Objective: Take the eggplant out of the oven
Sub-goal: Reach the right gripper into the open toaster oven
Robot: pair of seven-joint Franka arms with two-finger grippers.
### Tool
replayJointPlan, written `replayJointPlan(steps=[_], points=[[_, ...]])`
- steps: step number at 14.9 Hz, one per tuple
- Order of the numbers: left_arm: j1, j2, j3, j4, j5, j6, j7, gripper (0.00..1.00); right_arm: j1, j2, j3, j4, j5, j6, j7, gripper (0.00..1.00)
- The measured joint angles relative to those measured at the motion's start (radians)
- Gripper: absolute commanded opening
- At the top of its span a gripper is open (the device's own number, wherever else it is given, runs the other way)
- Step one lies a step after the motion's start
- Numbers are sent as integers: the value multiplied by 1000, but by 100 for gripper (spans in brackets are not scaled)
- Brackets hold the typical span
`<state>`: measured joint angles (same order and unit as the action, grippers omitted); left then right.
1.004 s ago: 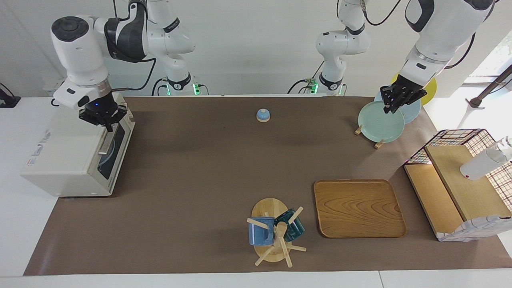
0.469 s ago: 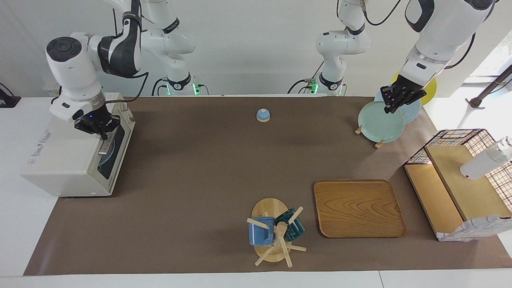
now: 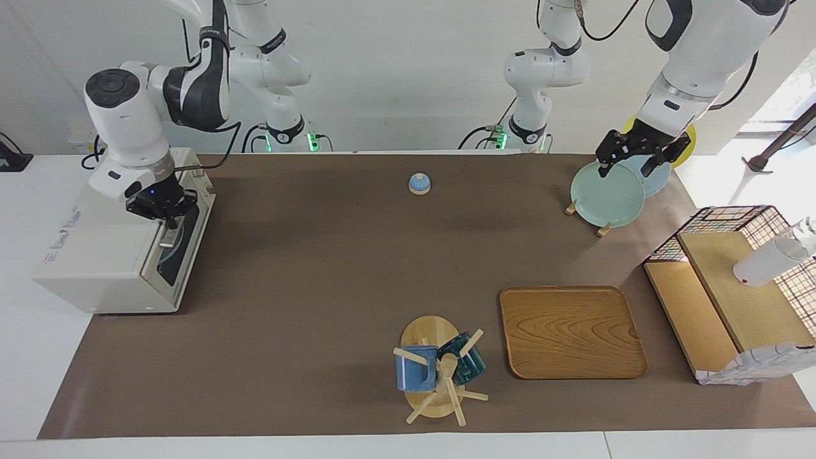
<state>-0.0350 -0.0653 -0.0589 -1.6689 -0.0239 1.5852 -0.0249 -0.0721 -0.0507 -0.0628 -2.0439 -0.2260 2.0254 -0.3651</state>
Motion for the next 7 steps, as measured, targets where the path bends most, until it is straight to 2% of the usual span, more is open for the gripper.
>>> replayJointPlan(steps=[3, 4, 5, 6, 7], points=[[0, 0, 0, 0, 0, 5, 0, 100, 55, -2, 4, -28, 4, 19, 24, 0], [0, 0, 0, 0, 0, 7, 0, 83, 84, 4, 6, -44, 5, 40, 48, 0], [0, 0, 0, 0, 0, 10, 0, 28, 114, 16, 8, -61, 7, 69, 75, 0], [0, 0, 0, 0, 0, 12, 0, 0, 142, 36, 10, -78, 7, 103, 105, 0], [0, 0, 0, 0, 0, 12, 0, 0, 162, 62, 11, -89, 7, 144, 129, 0]])
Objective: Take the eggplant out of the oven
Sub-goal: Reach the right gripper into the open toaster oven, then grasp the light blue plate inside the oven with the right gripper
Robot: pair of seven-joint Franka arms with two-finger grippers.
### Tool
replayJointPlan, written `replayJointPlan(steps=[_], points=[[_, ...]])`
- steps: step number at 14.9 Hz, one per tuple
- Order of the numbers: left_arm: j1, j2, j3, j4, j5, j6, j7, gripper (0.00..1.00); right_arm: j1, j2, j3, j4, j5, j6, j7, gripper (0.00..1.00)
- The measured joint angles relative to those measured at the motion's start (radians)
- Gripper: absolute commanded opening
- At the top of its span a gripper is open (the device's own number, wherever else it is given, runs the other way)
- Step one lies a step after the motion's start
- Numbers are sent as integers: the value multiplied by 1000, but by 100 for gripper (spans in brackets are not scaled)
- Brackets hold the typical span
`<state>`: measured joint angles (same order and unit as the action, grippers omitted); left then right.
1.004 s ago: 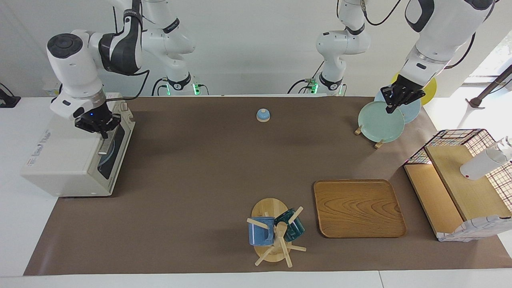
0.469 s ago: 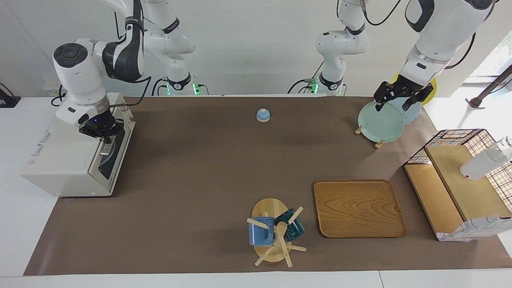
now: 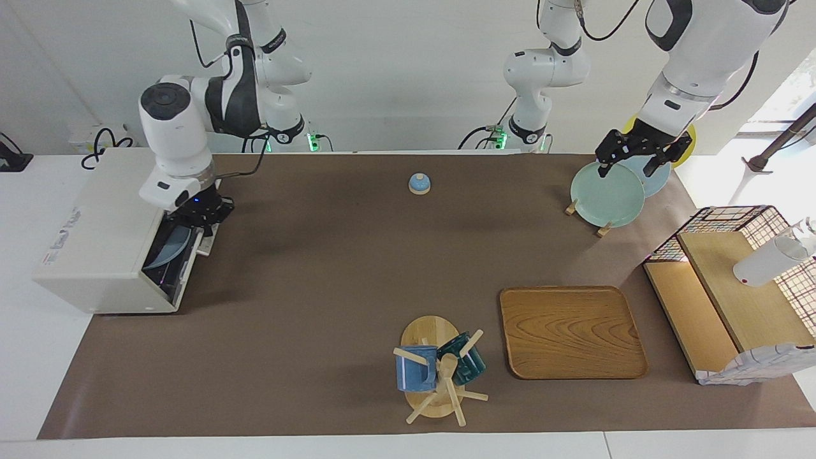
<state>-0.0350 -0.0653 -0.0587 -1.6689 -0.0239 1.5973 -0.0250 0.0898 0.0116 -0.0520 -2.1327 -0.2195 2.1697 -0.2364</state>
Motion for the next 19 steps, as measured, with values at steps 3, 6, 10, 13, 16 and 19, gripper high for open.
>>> replayJointPlan(steps=[3, 6, 10, 13, 16, 19], points=[[0, 0, 1, 0, 0, 2, 0, 0, 16, 56, 3, -33, 4, 108, 19, 0], [0, 0, 1, 0, 0, 4, 0, 0, 19, 70, 4, -58, 5, 158, 32, 0], [0, 0, 3, 0, 0, 5, 0, 0, 22, 93, 5, -60, 5, 174, 77, 0], [0, 0, 3, 0, 0, 5, 0, 82, 22, 123, 5, -62, 19, 197, 89, 0], [0, 0, 3, 0, 0, 6, 0, 100, 22, 146, 2, -62, 42, 205, 89, 0], [0, 0, 3, 0, 0, 6, 0, 100, 21, 161, 0, -64, 66, 205, 95, 0]])
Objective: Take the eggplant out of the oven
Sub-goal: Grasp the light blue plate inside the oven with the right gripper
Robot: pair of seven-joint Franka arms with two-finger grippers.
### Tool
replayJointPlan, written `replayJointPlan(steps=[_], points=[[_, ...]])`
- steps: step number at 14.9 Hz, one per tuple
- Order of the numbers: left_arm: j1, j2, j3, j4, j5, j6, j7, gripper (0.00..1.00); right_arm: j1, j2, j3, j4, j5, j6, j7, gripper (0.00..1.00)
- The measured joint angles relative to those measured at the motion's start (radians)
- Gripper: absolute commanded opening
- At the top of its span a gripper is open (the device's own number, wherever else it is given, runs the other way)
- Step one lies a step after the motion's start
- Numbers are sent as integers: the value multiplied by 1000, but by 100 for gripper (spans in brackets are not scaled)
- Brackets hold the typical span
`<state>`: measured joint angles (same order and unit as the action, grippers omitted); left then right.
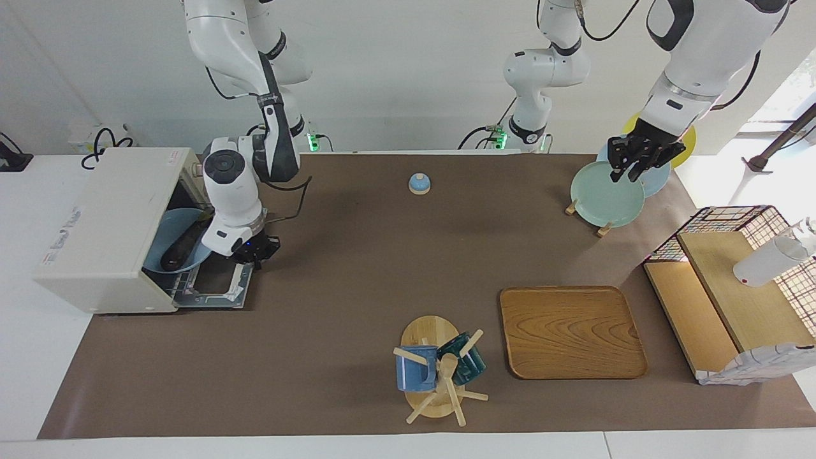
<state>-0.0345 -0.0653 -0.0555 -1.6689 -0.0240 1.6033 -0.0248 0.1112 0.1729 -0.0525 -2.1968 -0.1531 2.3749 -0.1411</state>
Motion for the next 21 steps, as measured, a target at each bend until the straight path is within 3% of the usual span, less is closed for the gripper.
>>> replayJointPlan(steps=[5, 6, 7, 8, 9, 12, 14, 19, 20, 21], points=[[0, 0, 0, 0, 0, 0, 0, 100, 18, -3, 2, 8, 51, -11, 31, 1], [0, 0, 0, 0, 0, 0, 0, 100, 28, -8, 3, 22, 55, -40, 35, 27], [0, 0, 0, 0, 0, 0, 0, 100, 35, -17, 3, 45, 55, -85, 39, 43], [0, 0, 0, 0, 0, 0, 0, 100, 38, -30, 3, 74, 55, -141, 42, 79], [0, 0, 0, 0, 0, 0, 0, 100, 38, -49, 2, 103, 55, -198, 42, 100], [0, 0, 0, 0, 0, 0, 0, 100, 21, -114, -13, 149, 55, -303, 42, 100], [0, 0, 0, 0, -1, 0, 0, 100, -29, -136, -16, 148, 55, -332, 33, 84], [1, 0, 1, 0, -3, 1, 0, 100, -94, -136, -20, 105, 55, -329, -4, 64], [1, 0, 1, 0, -3, 1, 0, 72, -93, -137, -20, 93, 55, -315, -4, 60], [1, 0, 1, 0, -3, 1, 0, 1, -92, -138, -20, 79, 55, -292, -4, 58]])
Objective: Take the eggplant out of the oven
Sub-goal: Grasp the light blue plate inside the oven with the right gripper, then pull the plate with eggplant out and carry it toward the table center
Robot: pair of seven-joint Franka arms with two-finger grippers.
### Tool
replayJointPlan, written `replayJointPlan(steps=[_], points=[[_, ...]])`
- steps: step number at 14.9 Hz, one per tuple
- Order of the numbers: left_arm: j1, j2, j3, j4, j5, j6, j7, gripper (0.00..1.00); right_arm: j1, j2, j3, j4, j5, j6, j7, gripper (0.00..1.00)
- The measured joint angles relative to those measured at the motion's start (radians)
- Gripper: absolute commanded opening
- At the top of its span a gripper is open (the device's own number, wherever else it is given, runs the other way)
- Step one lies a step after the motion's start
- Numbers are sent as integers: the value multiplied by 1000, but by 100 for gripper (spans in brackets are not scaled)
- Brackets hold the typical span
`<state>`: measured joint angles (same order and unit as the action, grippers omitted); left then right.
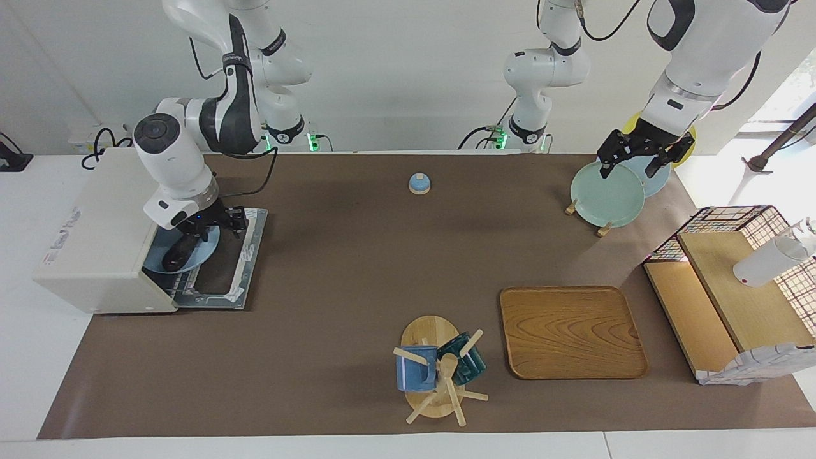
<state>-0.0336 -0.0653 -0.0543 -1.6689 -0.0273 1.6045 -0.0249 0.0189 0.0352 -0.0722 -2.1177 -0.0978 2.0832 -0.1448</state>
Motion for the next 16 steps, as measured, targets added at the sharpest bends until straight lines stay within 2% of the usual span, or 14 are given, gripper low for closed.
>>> replayJointPlan(steps=[3, 4, 5, 6, 9, 12, 15, 16], points=[[0, 0, 0, 0, 0, 0, 0, 0, -15, -2, 0, -41, 0, 55, -30, 57], [0, 0, 0, -1, 0, 0, 0, 0, -26, -2, 0, -49, 0, 69, -41, 54], [0, 0, 0, -1, 0, 1, 0, 0, -35, -2, -1, -60, 0, 85, -47, 43], [0, 0, 0, -1, 0, 1, 0, 0, -40, -2, -1, -71, 0, 99, -53, 0], [0, 0, 0, -2, -8, 1, 0, 0, -36, -2, 0, -83, -7, 106, -57, 0], [2, 0, 2, -2, -19, 2, -1, 0, -30, -7, 7, -81, -73, 101, -58, 0], [3, 0, 4, -2, -20, 3, -1, 0, 25, -14, 10, -33, -105, 14, -41, 0], [3, 0, 4, -2, -20, 3, -1, 51, 60, -13, 11, -9, -105, -23, -14, 0]])
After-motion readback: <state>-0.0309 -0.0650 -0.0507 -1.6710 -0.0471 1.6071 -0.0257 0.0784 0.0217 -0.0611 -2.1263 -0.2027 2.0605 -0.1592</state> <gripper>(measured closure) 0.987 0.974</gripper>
